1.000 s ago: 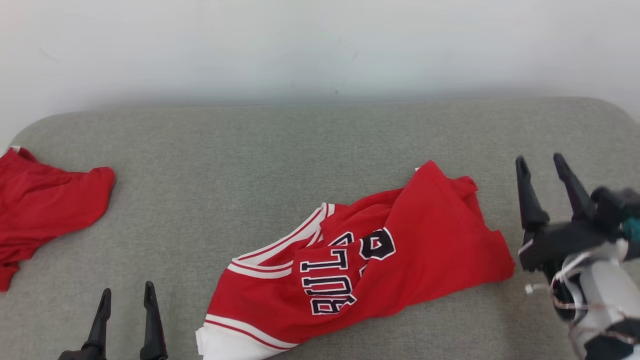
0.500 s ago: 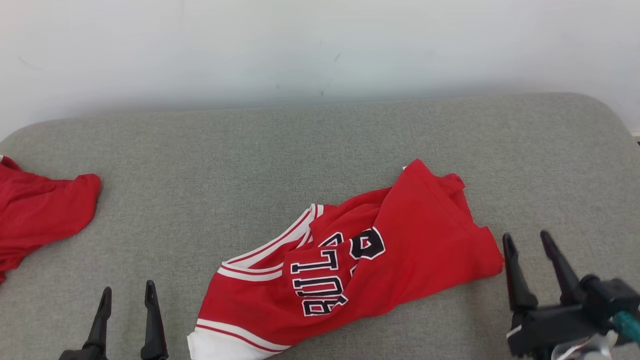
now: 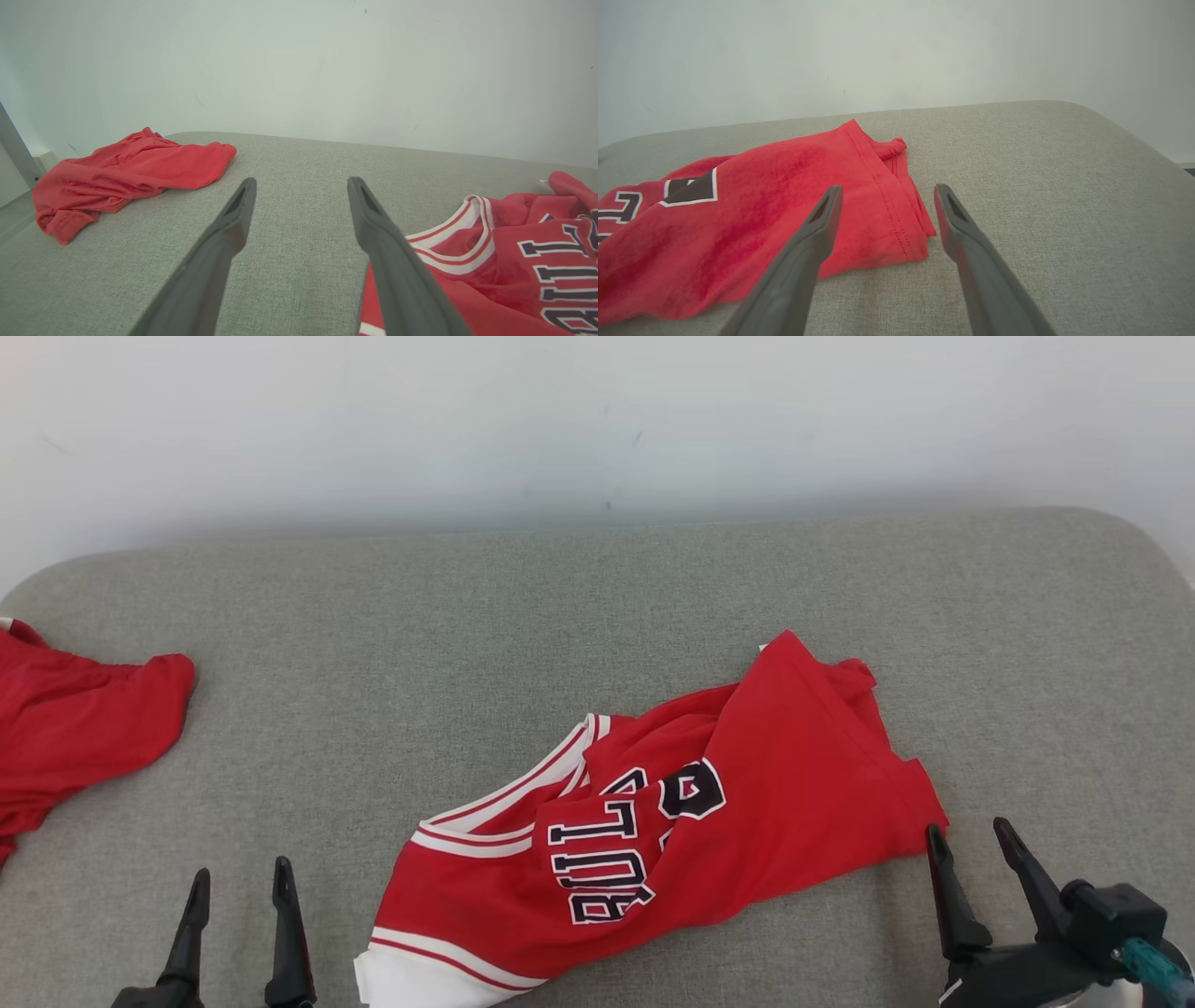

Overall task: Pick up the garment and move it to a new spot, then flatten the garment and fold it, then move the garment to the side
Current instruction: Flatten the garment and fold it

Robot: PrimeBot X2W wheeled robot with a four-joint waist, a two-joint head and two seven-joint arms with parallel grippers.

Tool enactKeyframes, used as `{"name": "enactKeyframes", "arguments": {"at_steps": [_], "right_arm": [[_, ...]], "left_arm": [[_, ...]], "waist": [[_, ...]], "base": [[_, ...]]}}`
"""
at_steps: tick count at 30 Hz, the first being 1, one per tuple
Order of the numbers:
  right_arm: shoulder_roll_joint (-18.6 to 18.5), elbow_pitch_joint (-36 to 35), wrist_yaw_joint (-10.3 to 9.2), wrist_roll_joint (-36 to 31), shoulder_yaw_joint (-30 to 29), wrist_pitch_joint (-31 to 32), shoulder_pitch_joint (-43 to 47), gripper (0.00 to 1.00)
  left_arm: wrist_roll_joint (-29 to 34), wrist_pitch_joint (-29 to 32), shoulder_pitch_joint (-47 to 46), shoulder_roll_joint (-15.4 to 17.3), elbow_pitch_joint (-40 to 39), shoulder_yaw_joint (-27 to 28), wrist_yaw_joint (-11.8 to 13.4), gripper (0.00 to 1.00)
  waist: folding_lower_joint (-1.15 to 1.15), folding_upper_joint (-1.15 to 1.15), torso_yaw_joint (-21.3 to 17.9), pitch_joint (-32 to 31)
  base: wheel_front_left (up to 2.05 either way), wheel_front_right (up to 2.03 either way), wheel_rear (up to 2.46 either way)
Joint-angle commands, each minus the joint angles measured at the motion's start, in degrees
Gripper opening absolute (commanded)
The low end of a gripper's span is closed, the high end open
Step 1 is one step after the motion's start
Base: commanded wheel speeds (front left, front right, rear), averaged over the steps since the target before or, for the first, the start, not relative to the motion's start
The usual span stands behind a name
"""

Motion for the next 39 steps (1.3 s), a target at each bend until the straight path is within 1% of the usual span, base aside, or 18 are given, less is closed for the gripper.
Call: {"name": "enactKeyframes", "arguments": {"at_steps": [1,6,10,14,22,23,24,25,29,31,35,39], "right_arm": [[-0.5,0.5,-0.13,-0.2,0.2,0.4,-1.1,1.00],[-2.0,4.1,-0.13,0.1,-0.1,1.1,-3.4,1.00],[-2.9,8.3,-0.13,0.6,0.0,1.6,-4.8,1.00],[-3.6,14.1,-0.13,1.1,0.7,1.7,-6.0,1.00],[-3.2,25.7,-0.13,1.0,3.0,-0.8,-11.1,1.00],[-3.0,27.1,-0.13,1.3,3.5,-1.0,-11.8,0.72],[-2.7,28.4,-0.14,1.8,4.2,-1.1,-12.3,0.03],[-2.7,29.6,-0.13,2.1,4.7,-1.3,-12.6,0.00],[-2.8,31.7,-0.14,3.2,5.7,-2.8,-13.2,0.00],[-2.8,31.5,-0.14,4.2,6.3,-3.7,-12.8,0.00],[-3.3,27.7,-0.14,6.1,7.9,-4.6,-11.0,0.00],[-3.6,19.6,-0.14,8.6,8.9,-2.9,-8.1,0.00]], "left_arm": [[0.2,-0.2,0.3,0.0,-0.2,-0.1,0.2,1.00],[-0.1,-0.2,0.0,0.0,0.1,-1.1,0.4,1.00],[-0.2,-0.2,0.0,0.0,-0.1,-1.8,0.5,1.00],[-0.5,-0.2,0.3,0.0,-0.1,-2.1,0.8,1.00],[0.0,-0.2,0.3,0.0,-0.1,-2.1,0.7,1.00],[0.2,-0.2,0.2,0.0,-0.1,-2.1,0.6,1.00],[0.3,-0.2,0.3,0.0,-0.1,-2.1,0.5,1.00],[0.4,-0.2,0.4,0.0,-0.1,-2.2,0.4,1.00],[0.5,-0.2,0.9,0.0,-0.3,-2.1,0.5,1.00],[0.3,-0.2,1.3,0.0,-0.5,-2.0,0.7,1.00],[-0.3,-0.2,2.0,-0.1,-0.5,-1.7,1.3,1.00],[-0.8,-0.2,2.1,0.0,-0.3,-2.0,1.4,1.00]], "waist": [[0.00,0.00,0.1,0.0],[0.00,0.00,1.2,-0.1],[0.00,0.00,2.2,0.0],[0.00,0.00,3.0,0.3],[0.00,0.00,3.9,0.5],[0.00,0.00,4.0,0.5],[0.00,0.00,4.2,0.4],[0.00,0.00,4.4,0.3],[0.00,0.00,4.6,0.1],[0.00,0.00,4.4,0.0],[0.00,0.00,3.0,-0.4],[0.00,0.00,1.2,-0.4]], "base": [[0.00,0.00,0.00],[0.00,0.00,0.00],[0.00,0.00,0.00],[0.00,0.00,0.00],[0.00,0.00,0.00],[0.00,0.00,0.00],[0.00,0.00,0.00],[0.00,0.00,0.00],[0.00,0.00,0.00],[0.00,0.00,0.00],[0.00,0.00,0.00],[0.00,0.00,0.00]]}}
